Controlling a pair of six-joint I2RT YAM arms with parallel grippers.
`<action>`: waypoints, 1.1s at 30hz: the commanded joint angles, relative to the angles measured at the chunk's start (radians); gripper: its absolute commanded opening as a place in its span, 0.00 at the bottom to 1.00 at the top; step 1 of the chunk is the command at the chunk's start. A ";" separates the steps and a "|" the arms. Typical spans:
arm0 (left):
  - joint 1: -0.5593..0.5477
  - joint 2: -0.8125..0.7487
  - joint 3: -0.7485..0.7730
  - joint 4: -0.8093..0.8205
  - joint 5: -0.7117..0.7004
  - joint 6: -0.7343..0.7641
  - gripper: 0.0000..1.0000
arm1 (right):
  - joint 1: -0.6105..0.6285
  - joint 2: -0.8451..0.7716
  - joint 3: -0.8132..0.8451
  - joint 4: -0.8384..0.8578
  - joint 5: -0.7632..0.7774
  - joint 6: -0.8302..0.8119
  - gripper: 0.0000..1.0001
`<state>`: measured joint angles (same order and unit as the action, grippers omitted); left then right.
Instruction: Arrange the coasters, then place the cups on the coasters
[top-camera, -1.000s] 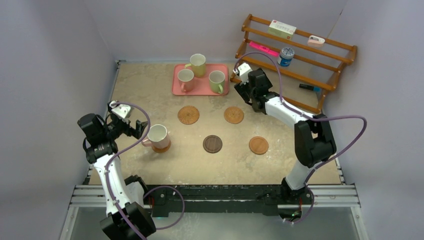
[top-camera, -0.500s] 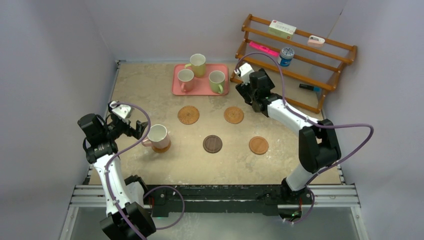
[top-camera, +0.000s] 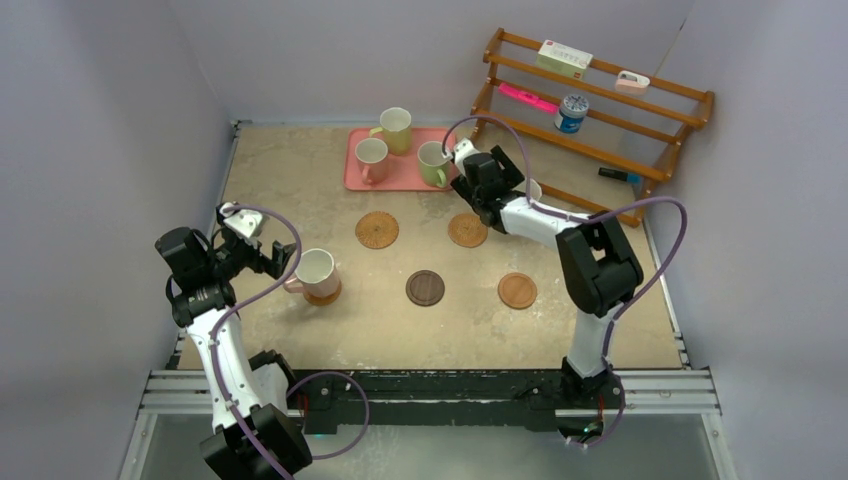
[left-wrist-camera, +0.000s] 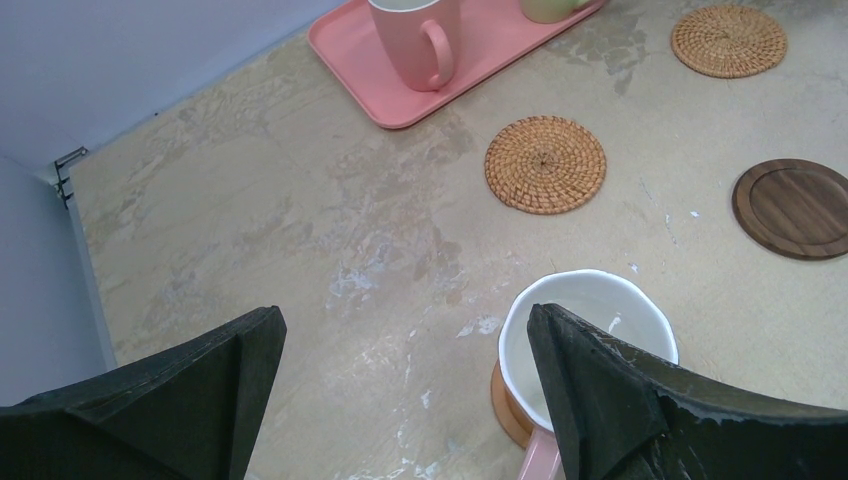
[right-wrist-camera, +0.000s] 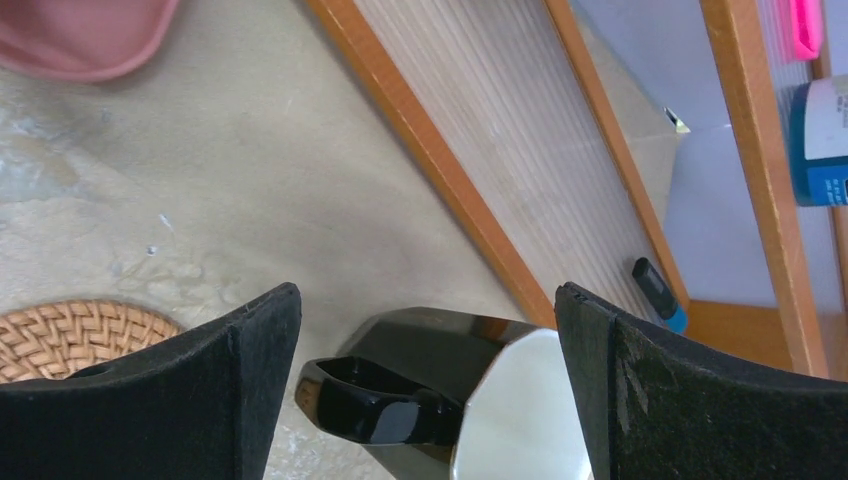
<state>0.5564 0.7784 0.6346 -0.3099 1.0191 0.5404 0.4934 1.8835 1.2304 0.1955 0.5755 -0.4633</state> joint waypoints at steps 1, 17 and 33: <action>0.010 -0.005 0.005 0.002 0.041 0.017 1.00 | 0.003 -0.059 -0.014 0.069 0.088 -0.015 0.98; 0.010 0.001 0.011 -0.018 0.063 0.035 1.00 | 0.014 -0.256 -0.222 0.028 0.071 0.001 0.99; 0.010 -0.007 0.017 -0.041 0.071 0.050 1.00 | 0.014 -0.435 -0.396 -0.018 -0.010 0.050 0.98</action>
<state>0.5564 0.7834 0.6346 -0.3481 1.0462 0.5694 0.5056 1.5021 0.8619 0.1871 0.5823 -0.4458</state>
